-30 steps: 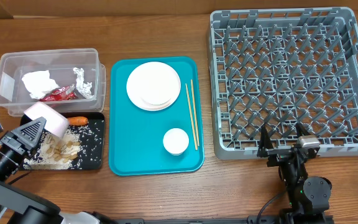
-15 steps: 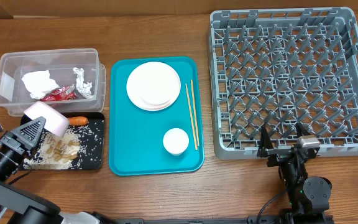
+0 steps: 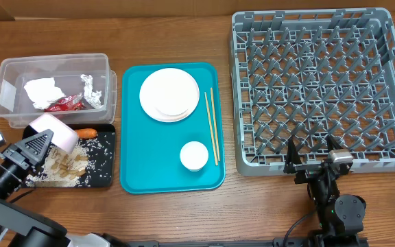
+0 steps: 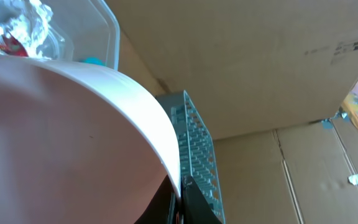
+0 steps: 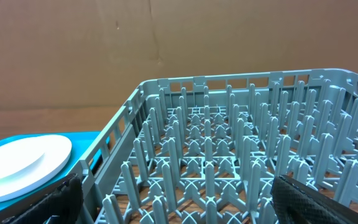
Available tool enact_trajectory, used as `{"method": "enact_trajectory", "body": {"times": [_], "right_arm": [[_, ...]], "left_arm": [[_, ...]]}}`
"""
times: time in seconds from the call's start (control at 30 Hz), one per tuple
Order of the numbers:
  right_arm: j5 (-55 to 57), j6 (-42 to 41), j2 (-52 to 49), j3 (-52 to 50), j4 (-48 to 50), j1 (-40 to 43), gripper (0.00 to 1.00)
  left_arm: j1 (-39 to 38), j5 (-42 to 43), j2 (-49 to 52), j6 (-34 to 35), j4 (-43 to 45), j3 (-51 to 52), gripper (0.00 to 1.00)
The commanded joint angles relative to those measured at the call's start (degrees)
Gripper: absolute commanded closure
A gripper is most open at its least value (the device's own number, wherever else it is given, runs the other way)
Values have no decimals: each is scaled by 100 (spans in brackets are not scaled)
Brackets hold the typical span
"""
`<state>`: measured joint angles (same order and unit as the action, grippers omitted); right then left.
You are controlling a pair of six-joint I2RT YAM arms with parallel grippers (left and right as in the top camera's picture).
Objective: Sort waste into correct bins and load items into the dishwasher
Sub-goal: 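Carry the empty bowl right back onto the teal tray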
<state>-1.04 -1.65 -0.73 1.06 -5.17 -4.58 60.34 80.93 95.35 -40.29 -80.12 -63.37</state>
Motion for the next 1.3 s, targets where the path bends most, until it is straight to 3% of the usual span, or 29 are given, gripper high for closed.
{"method": "enact_trajectory", "body": {"times": [0.0, 0.17, 0.43, 0.67, 0.93, 1.27], "right_arm": [[11, 13, 57, -61, 37, 13, 0], [11, 13, 57, -61, 37, 13, 0], [11, 13, 57, -61, 35, 13, 0], [11, 13, 57, -61, 35, 13, 0], [11, 13, 57, -61, 37, 13, 0], [11, 13, 57, -61, 35, 13, 0]], "left_arm": [[-192, -208, -131, 352, 7, -221, 96], [-647, -706, -131, 916, 52, -715, 96], [-1803, -2020, -140, 2538, 533, -1624, 96], [-3322, -3764, -168, 3711, 988, -2247, 96], [-5274, -5849, -170, 4516, 1224, -2260, 96], [-7412, -7858, -151, 5431, 1147, -2168, 96]]}}
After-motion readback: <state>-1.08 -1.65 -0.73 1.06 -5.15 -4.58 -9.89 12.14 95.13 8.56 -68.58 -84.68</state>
